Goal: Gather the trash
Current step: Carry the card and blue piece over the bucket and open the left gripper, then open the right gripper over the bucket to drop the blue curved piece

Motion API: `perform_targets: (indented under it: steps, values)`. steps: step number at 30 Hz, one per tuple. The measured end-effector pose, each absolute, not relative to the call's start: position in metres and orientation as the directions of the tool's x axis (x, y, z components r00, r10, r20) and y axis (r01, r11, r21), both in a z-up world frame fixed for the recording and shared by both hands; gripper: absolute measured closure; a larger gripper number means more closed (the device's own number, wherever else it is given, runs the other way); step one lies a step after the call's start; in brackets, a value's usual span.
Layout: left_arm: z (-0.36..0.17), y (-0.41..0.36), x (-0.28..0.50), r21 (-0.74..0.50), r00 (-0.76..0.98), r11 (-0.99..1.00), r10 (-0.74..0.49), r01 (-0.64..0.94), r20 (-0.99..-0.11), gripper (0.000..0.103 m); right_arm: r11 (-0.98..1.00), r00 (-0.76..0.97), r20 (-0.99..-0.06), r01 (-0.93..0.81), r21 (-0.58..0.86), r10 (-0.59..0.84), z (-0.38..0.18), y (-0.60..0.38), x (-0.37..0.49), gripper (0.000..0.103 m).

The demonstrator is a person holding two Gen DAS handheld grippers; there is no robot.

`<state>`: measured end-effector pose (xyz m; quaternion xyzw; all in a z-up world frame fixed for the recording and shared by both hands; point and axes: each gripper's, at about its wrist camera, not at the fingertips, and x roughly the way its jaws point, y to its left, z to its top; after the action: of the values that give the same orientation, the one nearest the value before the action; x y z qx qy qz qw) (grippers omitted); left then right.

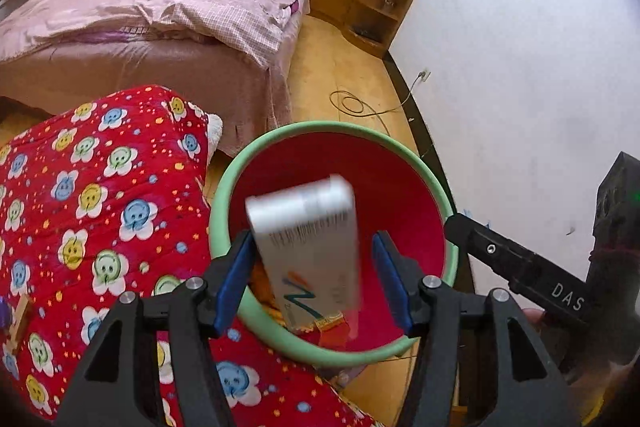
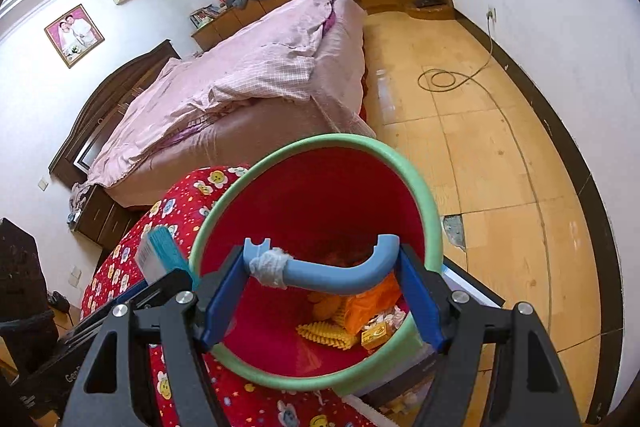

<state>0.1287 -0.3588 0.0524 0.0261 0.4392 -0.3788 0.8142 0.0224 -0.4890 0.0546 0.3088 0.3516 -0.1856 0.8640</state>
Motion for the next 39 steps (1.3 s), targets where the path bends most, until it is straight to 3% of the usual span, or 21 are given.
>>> perform_targets:
  steps: [19,39]
  values:
    - [0.054,-0.322,0.13,-0.312,0.365,0.748,-0.587,0.586,-0.723,0.042,0.76,0.702,-0.707,0.505,0.41,-0.085,0.052,-0.482,0.023,0.023]
    - [0.074,-0.199,0.125,-0.275,0.517,0.865,-0.476,0.419,-0.711,0.042,0.807,0.76,-0.648,0.413,0.423,-0.049,0.078,-0.407,0.013,0.023]
